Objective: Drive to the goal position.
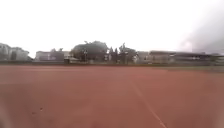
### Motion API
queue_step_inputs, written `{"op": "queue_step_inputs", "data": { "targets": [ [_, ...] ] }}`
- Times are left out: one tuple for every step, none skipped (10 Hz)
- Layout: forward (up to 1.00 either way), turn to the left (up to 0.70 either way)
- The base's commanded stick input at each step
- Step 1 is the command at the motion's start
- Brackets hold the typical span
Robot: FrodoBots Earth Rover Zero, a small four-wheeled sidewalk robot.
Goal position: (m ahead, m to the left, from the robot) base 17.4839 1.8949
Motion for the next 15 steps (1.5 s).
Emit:
{"op": "queue_step_inputs", "data": {
  "targets": [
    [0.30,0.00],
    [0.30,0.00],
    [0.30,0.00],
    [0.30,0.00],
    [0.30,0.00],
    [0.30,0.00],
    [0.30,0.00],
    [0.30,0.00],
    [0.30,0.00],
    [0.30,0.00],
    [0.30,0.00],
    [0.30,0.00],
    [0.30,0.00],
    [0.30,0.00],
    [0.30,0.00]
  ]
}}
